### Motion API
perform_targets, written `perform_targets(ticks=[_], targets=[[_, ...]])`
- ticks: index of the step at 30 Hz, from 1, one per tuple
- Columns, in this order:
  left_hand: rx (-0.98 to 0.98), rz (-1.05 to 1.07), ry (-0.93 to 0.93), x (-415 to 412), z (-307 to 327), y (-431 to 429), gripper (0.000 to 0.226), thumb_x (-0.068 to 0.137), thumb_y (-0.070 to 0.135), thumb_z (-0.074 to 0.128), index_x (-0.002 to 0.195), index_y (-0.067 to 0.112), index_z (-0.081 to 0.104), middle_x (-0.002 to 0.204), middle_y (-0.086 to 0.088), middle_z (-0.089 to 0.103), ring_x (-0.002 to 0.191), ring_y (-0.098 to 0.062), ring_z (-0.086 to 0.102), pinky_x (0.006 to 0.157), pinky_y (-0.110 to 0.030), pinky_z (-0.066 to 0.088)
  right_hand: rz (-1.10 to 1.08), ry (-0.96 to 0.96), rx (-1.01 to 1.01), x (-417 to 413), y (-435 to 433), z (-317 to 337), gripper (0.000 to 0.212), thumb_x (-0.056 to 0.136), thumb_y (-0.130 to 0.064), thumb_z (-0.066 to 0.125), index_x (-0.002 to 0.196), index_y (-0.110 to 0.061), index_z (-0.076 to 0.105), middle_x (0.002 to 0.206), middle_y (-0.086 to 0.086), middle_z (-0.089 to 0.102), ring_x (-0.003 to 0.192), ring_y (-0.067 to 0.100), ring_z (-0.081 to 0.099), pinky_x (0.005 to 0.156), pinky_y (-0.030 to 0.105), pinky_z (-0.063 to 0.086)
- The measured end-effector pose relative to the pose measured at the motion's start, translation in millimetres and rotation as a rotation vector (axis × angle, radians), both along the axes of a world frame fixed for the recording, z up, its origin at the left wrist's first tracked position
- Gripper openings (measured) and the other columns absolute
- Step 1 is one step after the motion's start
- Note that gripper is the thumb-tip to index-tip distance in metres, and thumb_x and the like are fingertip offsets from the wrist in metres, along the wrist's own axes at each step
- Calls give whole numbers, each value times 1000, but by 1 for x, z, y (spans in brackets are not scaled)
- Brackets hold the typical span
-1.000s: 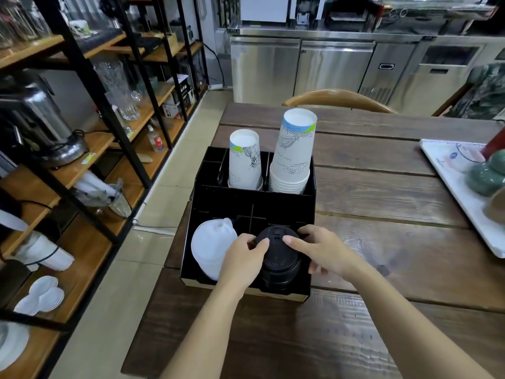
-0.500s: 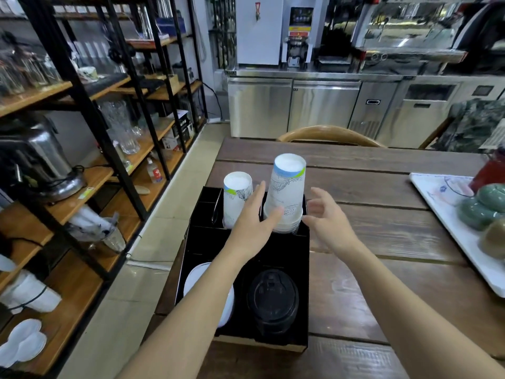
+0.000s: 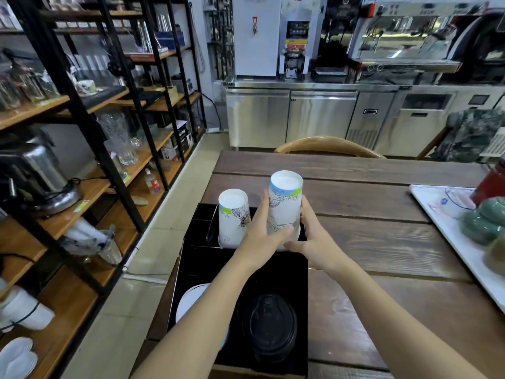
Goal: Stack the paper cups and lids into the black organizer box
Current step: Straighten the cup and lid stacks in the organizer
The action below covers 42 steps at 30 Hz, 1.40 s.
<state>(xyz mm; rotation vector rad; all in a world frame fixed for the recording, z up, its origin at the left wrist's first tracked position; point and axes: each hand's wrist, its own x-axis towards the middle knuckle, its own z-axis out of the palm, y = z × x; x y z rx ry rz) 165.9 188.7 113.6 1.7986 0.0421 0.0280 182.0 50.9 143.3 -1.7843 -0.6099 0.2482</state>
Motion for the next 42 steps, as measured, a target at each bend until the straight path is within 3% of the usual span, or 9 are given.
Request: perform_targets(ticks=[6, 9, 14, 17, 21, 27, 34, 38, 42], targets=[[2, 433, -147, -8, 10, 1, 41, 86, 20, 62, 125, 17, 50, 118, 2, 58, 111, -13, 54, 104, -37, 42, -550, -142, -59, -3, 4, -23, 39, 80, 1, 59, 109, -22, 48, 88, -7, 55, 80, 11, 54, 85, 41, 49], [10, 671, -253, -14, 10, 11, 19, 87, 19, 60, 105, 20, 53, 107, -3, 57, 102, -21, 56, 97, -40, 45, -447, -222, -121, -13, 12, -35, 29, 79, 1, 57, 85, -26, 49, 68, -12, 50, 61, 7, 47, 67, 31, 43], [-52, 855, -226, -10, 0, 31, 38, 89, 27, 55, 122, 9, 50, 123, -4, 51, 120, -22, 46, 106, -42, 38, -30, -331, -351, -19, 37, -41, 44, 80, -9, 56, 123, -11, 52, 105, 0, 61, 96, 16, 57, 89, 32, 46], [-233, 787, -112, -8, -3, 40, 51, 92, 38, 49, 139, 19, 42, 145, -1, 43, 134, -15, 39, 114, -42, 31, 74, -339, -393, -14, 52, -38, 63, 79, -5, 57, 139, -5, 36, 138, 10, 50, 126, 23, 45, 109, 30, 33], [-352, 677, -15, -5, -9, 43, 58, 90, 50, 42, 142, 23, 40, 149, 2, 43, 136, -14, 40, 116, -42, 30, 70, -182, -308, 1, 74, -31, 82, 66, 0, 60, 140, -12, 28, 132, -5, 47, 119, 8, 43, 103, 16, 34], [-437, 581, 13, -8, -13, 45, 62, 80, 63, 43, 127, 25, 59, 125, 1, 65, 116, -16, 60, 107, -43, 43, 64, 28, -256, 7, 85, -39, 94, 65, 3, 64, 144, -17, 16, 138, -4, 46, 126, 12, 43, 105, 25, 35], [-366, 443, 147, -6, -23, 60, 105, 52, 94, 43, 141, 37, 39, 148, 9, 44, 136, -11, 40, 117, -41, 26, 80, -9, -292, 3, 76, -45, 99, 72, -2, 64, 150, -19, 6, 153, -6, 27, 139, 5, 20, 113, 20, 16], [-287, 687, -17, -23, -6, 49, 59, 88, 56, 45, 135, 21, 46, 136, 8, 48, 126, -7, 43, 109, -30, 32, -37, -37, -178, -6, 71, -43, 72, 80, -2, 62, 144, -11, 30, 136, -6, 43, 126, 5, 37, 107, 20, 30], [-148, 824, -58, -56, -4, 36, 15, 92, 21, 53, 106, 16, 55, 96, 8, 58, 90, -7, 56, 80, -16, 40, -261, -36, -98, -18, 55, -34, 33, 86, -6, 60, 118, -9, 55, 101, 0, 58, 86, 11, 52, 73, 3, 39]])
